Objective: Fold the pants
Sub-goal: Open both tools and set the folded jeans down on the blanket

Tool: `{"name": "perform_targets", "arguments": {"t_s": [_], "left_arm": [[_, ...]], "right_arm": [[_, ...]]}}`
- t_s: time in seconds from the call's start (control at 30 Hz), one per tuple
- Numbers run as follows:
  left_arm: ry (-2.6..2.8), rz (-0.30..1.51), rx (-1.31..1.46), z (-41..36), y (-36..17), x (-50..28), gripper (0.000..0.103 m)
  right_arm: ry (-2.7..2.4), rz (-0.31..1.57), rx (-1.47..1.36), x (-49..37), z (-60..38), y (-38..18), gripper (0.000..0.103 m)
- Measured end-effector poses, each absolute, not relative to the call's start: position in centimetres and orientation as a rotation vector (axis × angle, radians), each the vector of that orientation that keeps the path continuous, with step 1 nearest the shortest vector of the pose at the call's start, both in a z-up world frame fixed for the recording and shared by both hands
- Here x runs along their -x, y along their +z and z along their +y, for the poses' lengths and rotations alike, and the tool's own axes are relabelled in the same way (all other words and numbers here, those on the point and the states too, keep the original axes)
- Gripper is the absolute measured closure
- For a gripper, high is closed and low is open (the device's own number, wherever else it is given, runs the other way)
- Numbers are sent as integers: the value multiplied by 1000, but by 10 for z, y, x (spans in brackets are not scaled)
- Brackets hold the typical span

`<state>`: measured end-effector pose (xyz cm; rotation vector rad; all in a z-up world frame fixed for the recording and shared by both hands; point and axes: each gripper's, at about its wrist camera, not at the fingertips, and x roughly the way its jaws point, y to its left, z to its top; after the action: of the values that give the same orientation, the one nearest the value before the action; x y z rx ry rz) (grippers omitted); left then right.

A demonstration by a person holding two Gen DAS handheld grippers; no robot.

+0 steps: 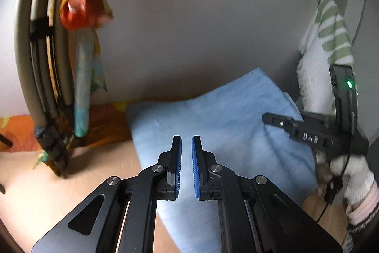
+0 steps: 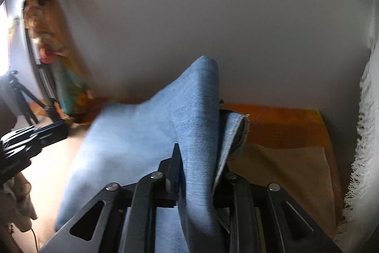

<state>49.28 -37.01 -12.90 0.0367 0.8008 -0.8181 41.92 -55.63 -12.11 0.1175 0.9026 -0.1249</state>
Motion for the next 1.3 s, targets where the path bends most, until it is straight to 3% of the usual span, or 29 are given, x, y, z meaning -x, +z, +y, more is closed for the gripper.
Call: {"name": "perform_targets", "arguments": {"t_s": [0.03,0.1,0.37,0.47,0.6,1.3], "left_arm": [[-819,803,-37,-370,-130,-491,96],[-818,811,-32,-368,-130,-487,96],[-826,792,-40,-355,-111,-469,95],[-820,771,-52,-352,-101,-460,84],[-799,743,-53,-351,-87,-449,51],[-814,618,-33,-291,-18,-348,34]], "right_arm": [[-156,916,-116,-420,-561,-124,69],[-236,912,-94,-419,-568,-124,49],[-299,864,-106,-396,-567,-103,46],[-291,847,-108,-388,-555,-94,45],[-281,817,-116,-369,-548,-79,43],[-224,695,-129,-272,-486,-1,20]]}}
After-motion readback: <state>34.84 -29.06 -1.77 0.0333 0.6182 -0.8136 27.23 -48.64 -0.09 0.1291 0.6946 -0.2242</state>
